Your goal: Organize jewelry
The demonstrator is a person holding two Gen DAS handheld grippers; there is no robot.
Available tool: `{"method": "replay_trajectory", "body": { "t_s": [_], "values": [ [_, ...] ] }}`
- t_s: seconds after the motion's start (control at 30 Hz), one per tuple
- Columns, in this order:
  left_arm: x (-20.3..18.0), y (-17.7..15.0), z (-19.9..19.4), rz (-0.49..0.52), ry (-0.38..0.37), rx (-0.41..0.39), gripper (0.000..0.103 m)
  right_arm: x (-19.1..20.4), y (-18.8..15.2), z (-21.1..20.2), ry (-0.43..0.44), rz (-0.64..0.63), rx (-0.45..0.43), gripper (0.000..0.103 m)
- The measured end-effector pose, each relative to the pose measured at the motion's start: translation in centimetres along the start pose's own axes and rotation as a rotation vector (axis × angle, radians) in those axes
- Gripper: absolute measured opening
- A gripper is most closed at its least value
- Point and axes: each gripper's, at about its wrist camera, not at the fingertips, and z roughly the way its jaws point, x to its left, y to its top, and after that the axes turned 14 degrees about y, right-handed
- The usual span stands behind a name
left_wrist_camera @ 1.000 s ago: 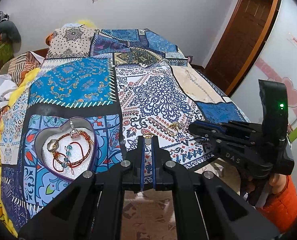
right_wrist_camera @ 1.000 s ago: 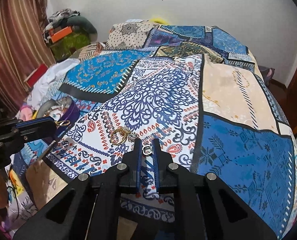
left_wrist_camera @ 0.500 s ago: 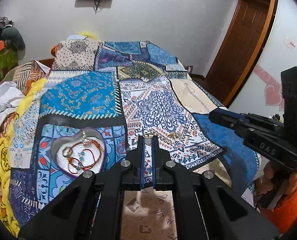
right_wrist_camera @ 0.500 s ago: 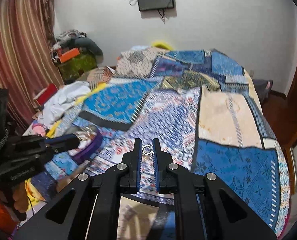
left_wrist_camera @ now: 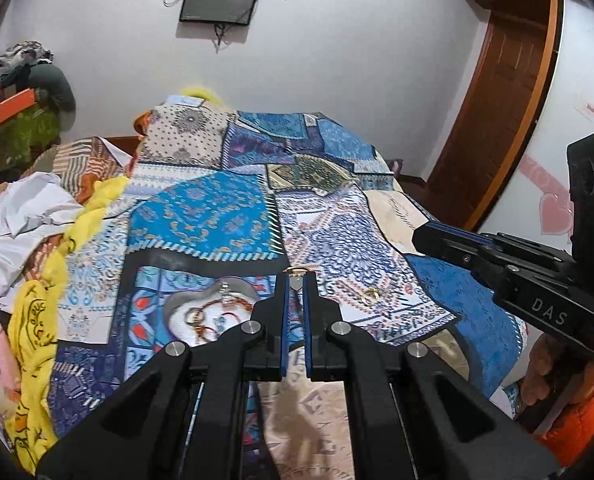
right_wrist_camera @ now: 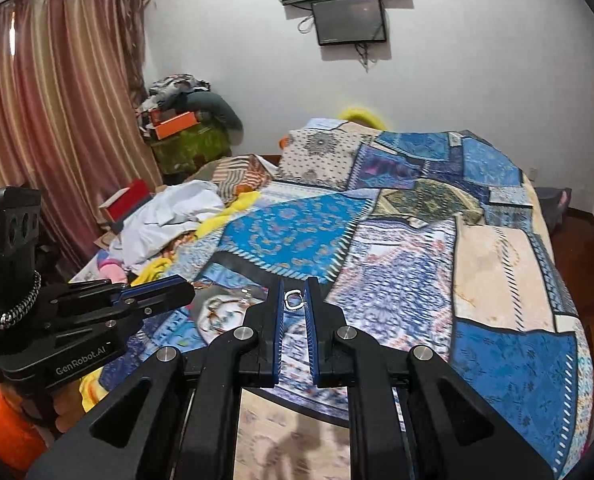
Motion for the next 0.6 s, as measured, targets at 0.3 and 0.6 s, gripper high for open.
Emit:
{"method": "replay_trajectory", "body": {
  "t_s": [0.3,0.6],
  "values": [
    [3.0,-0.4,0.0,-0.046,0.048,-0.006,0.004,2.2,0.5,2.5,0.059,-0.032,0.021,0.009],
    [4.9,-1.8,1.7,-0.073,0.069,0.047,0.004,2.7,-0.7,6.8,0.112,-0.009,0.110,0.009]
  ]
}}
